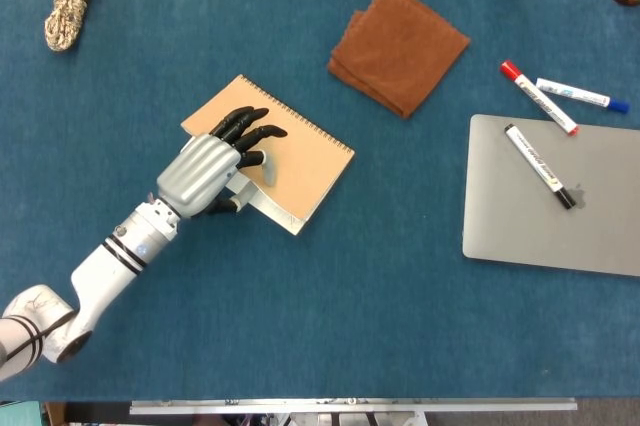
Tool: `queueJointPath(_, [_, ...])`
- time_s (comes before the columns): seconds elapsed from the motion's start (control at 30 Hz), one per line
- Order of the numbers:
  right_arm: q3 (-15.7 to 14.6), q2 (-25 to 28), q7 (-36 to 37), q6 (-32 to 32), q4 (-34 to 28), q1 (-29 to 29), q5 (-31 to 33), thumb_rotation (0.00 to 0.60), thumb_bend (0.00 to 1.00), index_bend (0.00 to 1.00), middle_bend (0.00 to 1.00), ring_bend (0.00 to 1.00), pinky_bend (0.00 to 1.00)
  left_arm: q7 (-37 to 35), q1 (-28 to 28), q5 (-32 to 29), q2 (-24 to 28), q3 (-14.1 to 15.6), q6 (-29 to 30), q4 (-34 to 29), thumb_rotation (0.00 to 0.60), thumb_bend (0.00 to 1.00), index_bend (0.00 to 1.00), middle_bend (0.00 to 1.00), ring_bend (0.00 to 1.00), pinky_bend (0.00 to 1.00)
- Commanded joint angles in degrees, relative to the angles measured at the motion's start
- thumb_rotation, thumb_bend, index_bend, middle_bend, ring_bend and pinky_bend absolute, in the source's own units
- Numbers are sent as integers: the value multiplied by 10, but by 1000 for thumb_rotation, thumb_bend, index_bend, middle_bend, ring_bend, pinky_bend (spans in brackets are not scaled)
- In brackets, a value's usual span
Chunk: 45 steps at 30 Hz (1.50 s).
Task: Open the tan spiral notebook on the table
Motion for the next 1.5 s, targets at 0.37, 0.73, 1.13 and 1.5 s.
queueJointPath(0.37, [0, -2, 1, -1, 1, 1, -3, 600, 131, 326, 370, 206, 272, -8, 11, 1, 65, 12, 6, -25, 600, 475, 687, 207, 11, 0])
queueJointPath(0.73, [3, -9, -8, -15, -4, 14, -11, 600, 131, 326, 370, 206, 272, -40, 45, 12, 185, 48, 35, -33, 600, 476, 688, 226, 16, 0])
queueJointPath(1.13, [-2, -15, -2, -6, 3, 7, -12, 600, 130, 326, 370, 206, 272, 30, 10, 47, 250, 39, 32, -107, 600, 476, 686, 229, 20, 0])
queueJointPath(1.5, [-6, -15, 16, 6, 17, -4, -10, 600, 131, 326, 370, 206, 272, 102, -43, 58, 255, 15, -30, -232, 600, 476, 669, 220, 20, 0])
